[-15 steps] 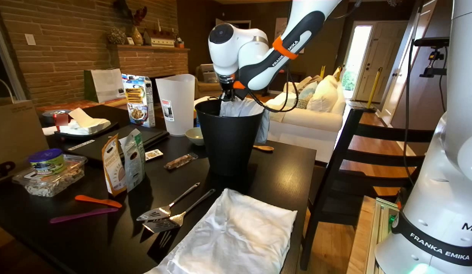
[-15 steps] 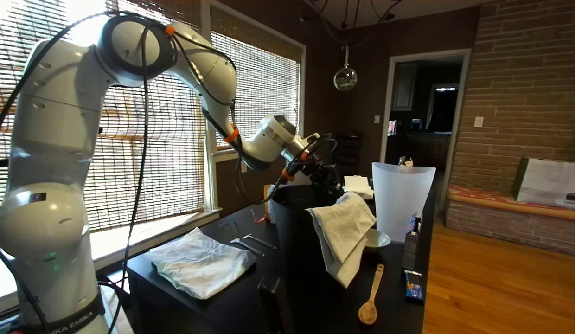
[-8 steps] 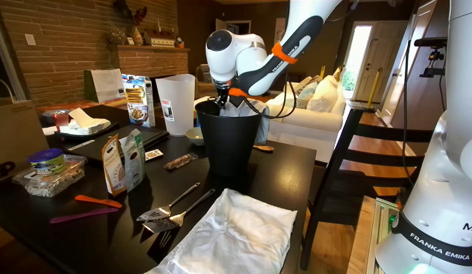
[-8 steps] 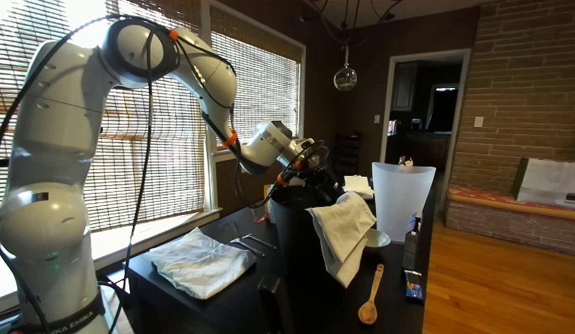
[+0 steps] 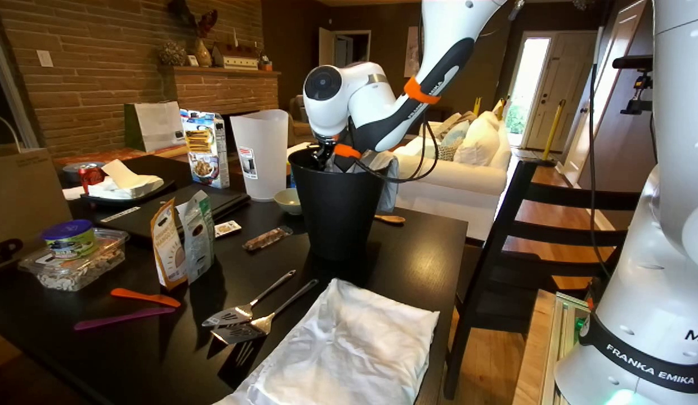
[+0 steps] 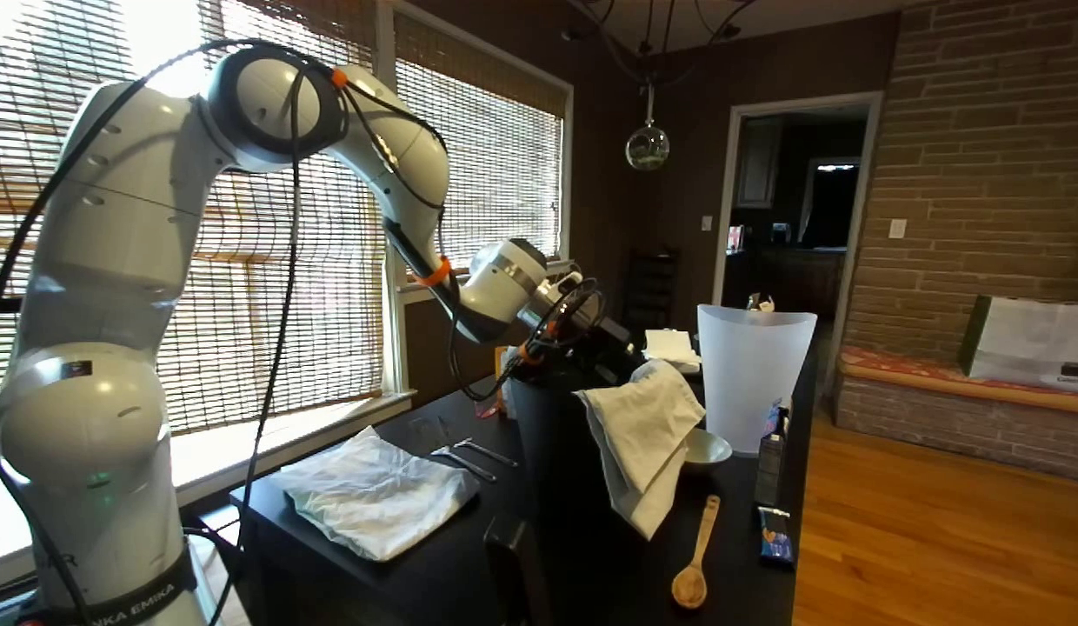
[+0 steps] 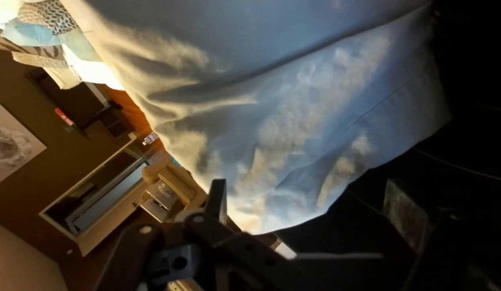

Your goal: Remove the white cloth from the bin and put it on the table.

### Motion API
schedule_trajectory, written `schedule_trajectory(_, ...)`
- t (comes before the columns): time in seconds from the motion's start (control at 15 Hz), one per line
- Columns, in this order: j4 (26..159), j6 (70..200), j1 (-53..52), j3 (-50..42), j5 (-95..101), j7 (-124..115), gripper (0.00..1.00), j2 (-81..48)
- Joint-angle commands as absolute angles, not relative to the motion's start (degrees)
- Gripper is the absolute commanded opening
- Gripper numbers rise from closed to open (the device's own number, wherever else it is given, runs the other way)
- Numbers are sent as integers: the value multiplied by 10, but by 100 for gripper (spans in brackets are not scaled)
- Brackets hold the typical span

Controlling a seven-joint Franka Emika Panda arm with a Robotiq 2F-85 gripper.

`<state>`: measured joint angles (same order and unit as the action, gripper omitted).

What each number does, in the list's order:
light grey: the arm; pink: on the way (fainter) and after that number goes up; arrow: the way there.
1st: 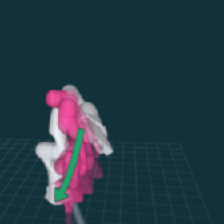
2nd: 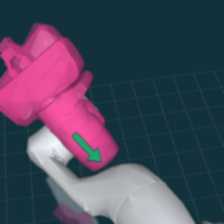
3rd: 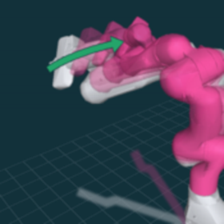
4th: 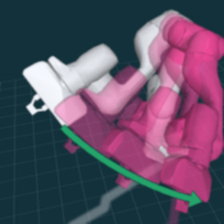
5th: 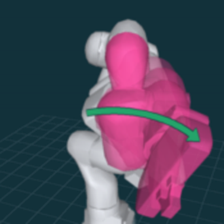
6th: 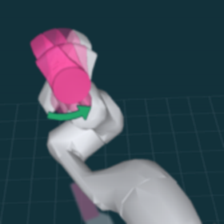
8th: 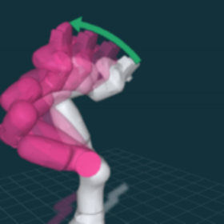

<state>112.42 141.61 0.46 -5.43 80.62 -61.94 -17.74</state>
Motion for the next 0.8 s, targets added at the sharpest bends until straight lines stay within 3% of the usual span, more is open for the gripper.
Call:
schedule_trajectory(0.0, 1123, 1397, 3, -52, 862, -693, 100, -189)
schedule_trajectory(0.6, 1125, 1338, 2, -34, 885, -731, 100, -200)
schedule_trajectory(0.67, 1125, 1330, 1, -32, 883, -729, 90, -201)
schedule_trajectory(0.73, 1126, 1323, 1, -30, 882, -726, 74, -202)
